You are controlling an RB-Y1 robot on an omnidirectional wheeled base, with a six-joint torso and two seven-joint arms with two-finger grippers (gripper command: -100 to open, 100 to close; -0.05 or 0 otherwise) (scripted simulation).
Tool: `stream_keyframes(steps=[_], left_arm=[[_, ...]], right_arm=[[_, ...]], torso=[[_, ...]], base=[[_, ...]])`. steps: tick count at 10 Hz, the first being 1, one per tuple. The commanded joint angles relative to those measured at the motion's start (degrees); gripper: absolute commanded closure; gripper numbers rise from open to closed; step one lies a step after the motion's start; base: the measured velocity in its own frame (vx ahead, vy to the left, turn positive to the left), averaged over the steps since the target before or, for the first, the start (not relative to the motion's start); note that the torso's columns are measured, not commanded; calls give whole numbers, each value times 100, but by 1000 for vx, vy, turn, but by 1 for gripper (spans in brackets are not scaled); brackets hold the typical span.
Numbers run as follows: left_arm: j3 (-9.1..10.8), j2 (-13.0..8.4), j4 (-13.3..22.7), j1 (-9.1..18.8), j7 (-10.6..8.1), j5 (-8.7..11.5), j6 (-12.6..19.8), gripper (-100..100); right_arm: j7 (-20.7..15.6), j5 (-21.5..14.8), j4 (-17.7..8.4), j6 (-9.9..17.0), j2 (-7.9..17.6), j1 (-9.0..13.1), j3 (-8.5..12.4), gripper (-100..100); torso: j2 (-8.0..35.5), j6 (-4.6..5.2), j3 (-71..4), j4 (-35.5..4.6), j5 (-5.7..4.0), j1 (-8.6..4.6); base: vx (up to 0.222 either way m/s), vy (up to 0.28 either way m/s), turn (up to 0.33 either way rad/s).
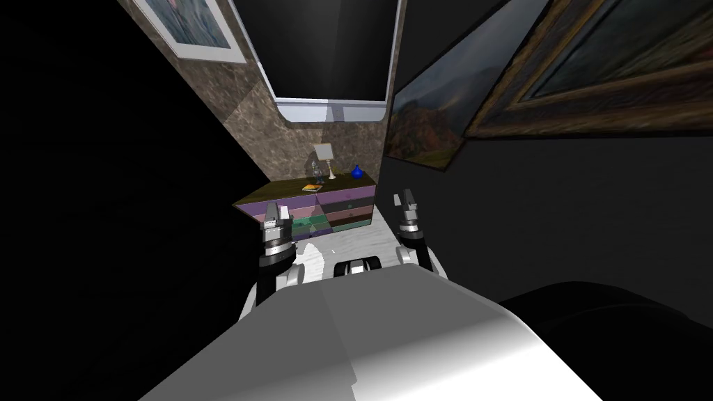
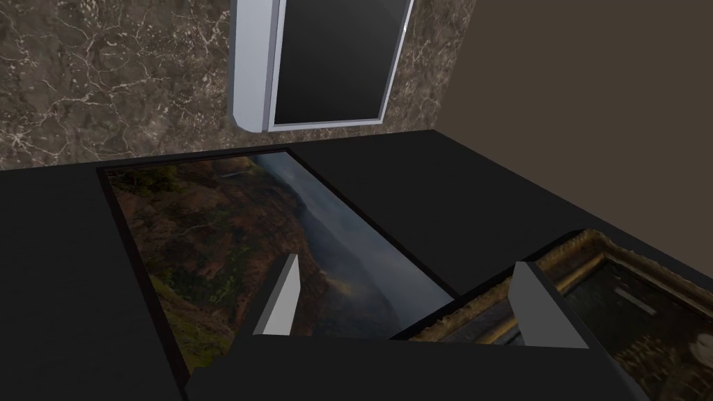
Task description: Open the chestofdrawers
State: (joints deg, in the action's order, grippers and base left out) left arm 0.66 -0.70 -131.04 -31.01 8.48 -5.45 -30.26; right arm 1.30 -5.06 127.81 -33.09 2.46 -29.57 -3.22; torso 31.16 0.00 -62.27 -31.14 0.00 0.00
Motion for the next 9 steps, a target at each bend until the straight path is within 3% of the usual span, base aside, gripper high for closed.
stream_keyframes(steps=[1,2,4,9], left_arm=[[0,0,0,0,0,0,0,0],[4,-195,68,23,3,-1,-5,-100],[12,-435,225,74,11,-3,-16,-100],[45,-777,874,288,41,-13,-62,-100]], right_arm=[[0,0,0,0,0,0,0,0],[0,0,0,0,0,0,0,0],[0,0,-3,1,0,-1,0,0],[0,0,-3,0,-1,-2,-1,0]], torso=[[423,0,-846,-423,0,0],[846,0,-1692,-846,0,0],[1083,0,-2204,-1088,-1,-6],[1116,0,-2229,-1115,-2,-4]], base=[[0,0,0],[22,-10,-3],[49,-29,-5],[84,-48,-7]])
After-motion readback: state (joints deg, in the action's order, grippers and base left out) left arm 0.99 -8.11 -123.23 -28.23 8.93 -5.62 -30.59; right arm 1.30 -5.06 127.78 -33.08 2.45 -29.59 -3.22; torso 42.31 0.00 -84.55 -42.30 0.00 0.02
